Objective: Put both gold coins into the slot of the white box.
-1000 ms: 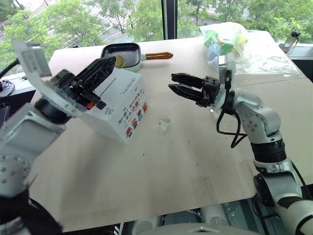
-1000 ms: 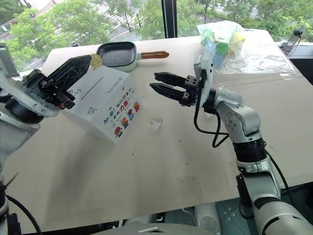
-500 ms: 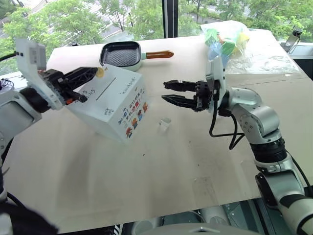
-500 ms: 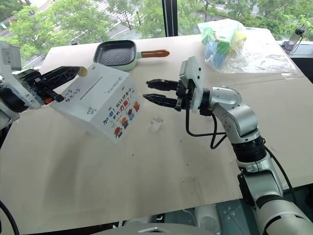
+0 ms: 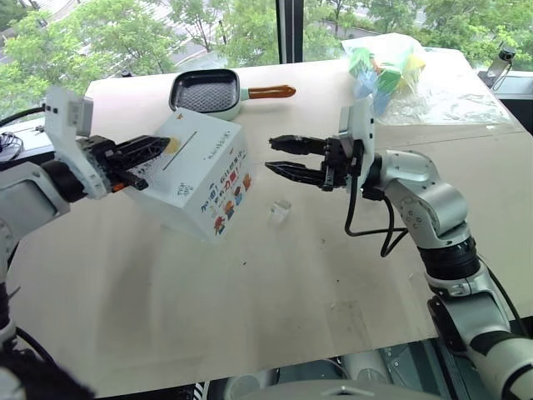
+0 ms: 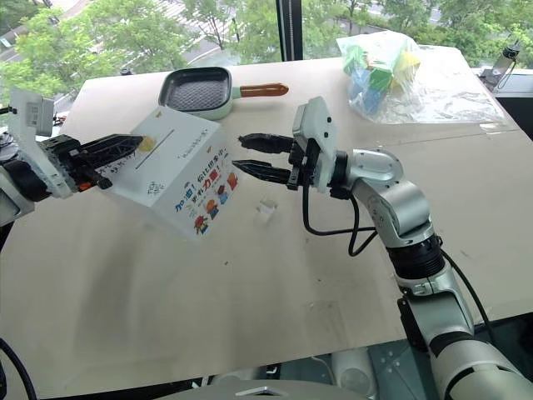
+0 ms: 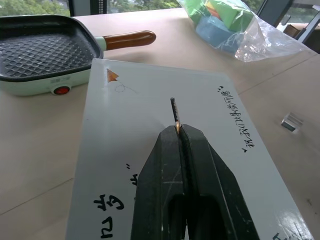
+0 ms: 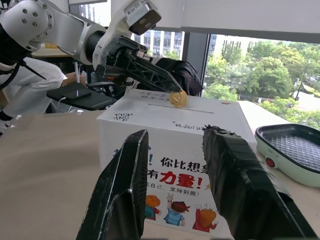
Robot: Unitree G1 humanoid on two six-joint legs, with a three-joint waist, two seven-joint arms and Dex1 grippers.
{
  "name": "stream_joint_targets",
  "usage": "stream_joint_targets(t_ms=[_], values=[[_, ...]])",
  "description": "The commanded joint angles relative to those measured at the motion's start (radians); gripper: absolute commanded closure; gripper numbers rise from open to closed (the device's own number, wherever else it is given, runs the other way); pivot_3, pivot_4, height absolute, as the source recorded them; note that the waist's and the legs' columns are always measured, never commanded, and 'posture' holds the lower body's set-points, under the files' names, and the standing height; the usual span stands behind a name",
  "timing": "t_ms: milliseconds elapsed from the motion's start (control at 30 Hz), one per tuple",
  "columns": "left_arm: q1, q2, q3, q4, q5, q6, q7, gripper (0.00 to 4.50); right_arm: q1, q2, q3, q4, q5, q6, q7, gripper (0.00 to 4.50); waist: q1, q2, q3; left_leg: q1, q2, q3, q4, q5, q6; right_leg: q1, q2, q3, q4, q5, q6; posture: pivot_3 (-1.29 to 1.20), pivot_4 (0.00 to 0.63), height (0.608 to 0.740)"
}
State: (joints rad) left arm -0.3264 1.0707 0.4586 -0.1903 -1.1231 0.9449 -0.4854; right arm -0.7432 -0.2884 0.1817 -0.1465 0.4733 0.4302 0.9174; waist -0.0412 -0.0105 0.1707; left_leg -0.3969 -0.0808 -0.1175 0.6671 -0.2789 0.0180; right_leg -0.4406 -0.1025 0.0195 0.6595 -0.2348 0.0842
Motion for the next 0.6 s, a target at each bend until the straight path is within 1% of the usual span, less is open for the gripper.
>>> stream_joint_targets(t_ms=[33, 500, 600], values=[[-0.01, -0.003, 0.031, -0.036, -0.002, 0.024, -0.011, 4.5, -0.008, 0.009, -0.005, -0.038, 0.0, -0.022, -0.005, 2.63, 0.0, 0.0, 0.0, 0.0, 0.0, 0.0, 0.0, 0.0, 0.0, 0.0, 0.0, 0.0, 0.0, 0.0, 0.0, 0.0, 0.15, 0.721], [0.0, -0.037, 0.042, -0.071, 0.031, 0.058, 0.011, 4.5, -0.014, 0.021, -0.002, -0.035, 0.001, -0.018, -0.007, 2.63, 0.0, 0.0, 0.0, 0.0, 0.0, 0.0, 0.001, 0.0, 0.0, 0.0, 0.0, 0.0, 0.001, 0.0, 0.0, 0.0, 0.15, 0.721], [0.008, -0.041, 0.041, -0.084, 0.045, 0.05, -0.007, 4.5, -0.016, 0.024, -0.002, -0.031, -0.003, -0.021, -0.008, 2.63, 0.0, 0.0, 0.0, 0.0, 0.0, 0.0, 0.001, 0.0, 0.0, 0.0, 0.0, 0.0, 0.001, 0.0, 0.0, 0.0, 0.15, 0.721]])
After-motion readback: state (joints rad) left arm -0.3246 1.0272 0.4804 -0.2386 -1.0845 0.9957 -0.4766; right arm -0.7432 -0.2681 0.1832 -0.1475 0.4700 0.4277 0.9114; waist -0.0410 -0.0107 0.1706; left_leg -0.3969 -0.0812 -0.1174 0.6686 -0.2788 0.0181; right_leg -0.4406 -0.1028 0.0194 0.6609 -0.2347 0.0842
